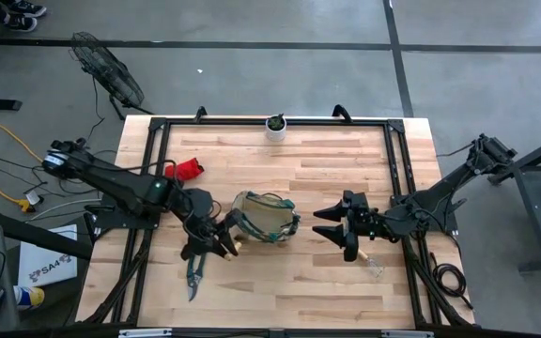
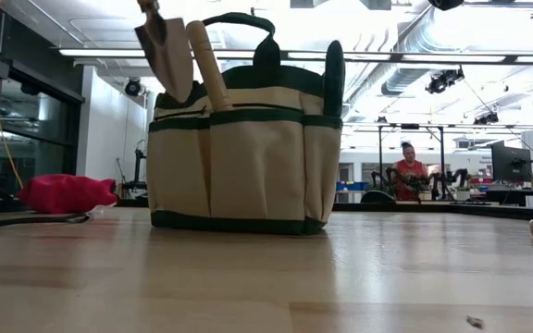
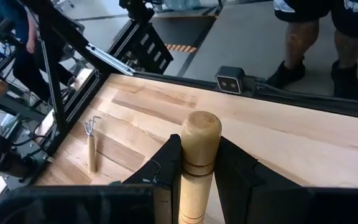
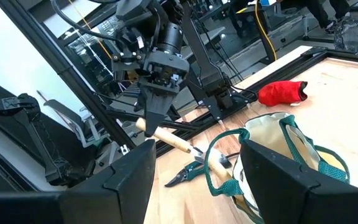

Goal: Pick & Place Garden tools in Gardening bag
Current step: Put the brown trowel into the gardening bag, then put the red gloves into the gardening bag

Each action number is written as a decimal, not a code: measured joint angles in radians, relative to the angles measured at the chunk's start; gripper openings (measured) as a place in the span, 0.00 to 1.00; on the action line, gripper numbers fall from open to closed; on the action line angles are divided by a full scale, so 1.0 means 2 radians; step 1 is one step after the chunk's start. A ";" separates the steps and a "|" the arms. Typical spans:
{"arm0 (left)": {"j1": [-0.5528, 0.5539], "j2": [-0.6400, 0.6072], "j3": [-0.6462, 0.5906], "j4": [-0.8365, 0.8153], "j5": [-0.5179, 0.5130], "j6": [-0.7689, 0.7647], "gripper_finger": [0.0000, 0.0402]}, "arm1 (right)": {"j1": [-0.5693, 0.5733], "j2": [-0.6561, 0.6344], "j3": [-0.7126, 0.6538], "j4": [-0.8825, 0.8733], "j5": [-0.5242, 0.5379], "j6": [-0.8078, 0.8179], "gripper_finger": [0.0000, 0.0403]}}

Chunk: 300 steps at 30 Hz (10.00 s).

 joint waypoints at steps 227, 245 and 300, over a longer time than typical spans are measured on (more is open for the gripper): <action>0.091 -0.101 0.000 -0.234 -0.247 -0.554 0.00 | -0.008 0.002 0.000 -0.040 -0.055 0.052 0.56; 0.118 -0.101 0.000 -0.393 -0.398 -0.856 0.00 | -0.012 0.002 0.000 -0.041 -0.136 0.051 0.56; 0.521 0.163 0.000 -0.442 -0.247 -0.696 0.57 | -0.075 0.002 0.000 -0.075 -0.289 0.056 0.56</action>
